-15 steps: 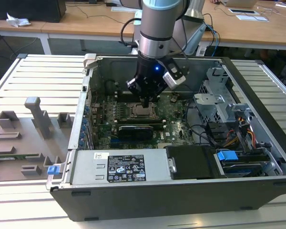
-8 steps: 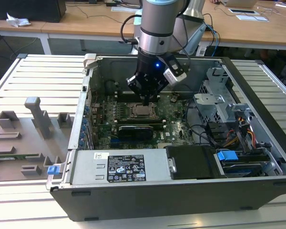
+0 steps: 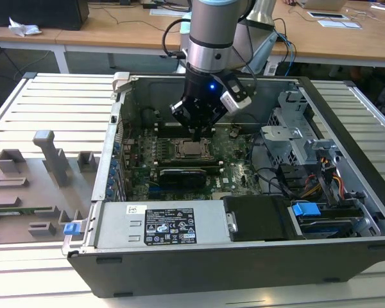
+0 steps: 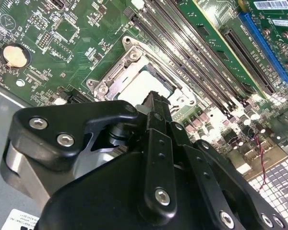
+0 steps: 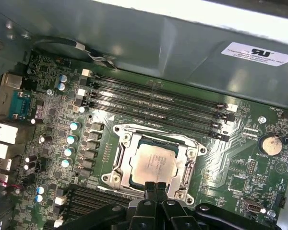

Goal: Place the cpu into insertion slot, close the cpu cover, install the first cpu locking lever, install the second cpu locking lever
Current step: 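Install the second cpu locking lever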

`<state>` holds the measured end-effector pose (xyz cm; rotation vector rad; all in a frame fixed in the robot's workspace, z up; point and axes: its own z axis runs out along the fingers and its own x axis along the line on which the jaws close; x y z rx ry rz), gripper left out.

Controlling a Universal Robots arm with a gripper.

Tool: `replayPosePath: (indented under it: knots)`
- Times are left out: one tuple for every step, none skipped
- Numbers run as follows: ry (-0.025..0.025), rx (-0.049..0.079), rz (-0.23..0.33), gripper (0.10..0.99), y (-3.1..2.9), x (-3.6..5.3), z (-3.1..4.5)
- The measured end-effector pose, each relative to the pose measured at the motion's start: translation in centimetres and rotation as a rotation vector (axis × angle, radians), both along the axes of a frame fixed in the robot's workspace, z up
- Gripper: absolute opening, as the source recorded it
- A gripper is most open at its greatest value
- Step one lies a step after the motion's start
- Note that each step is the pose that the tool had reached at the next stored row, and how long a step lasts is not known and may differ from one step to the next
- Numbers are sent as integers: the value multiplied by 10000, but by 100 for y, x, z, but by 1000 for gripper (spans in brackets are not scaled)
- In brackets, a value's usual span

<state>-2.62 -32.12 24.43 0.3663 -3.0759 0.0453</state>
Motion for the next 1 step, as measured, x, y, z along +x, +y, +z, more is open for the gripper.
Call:
replayPosePath:
  knots:
    - [0,0,-1,106,0,0,0]
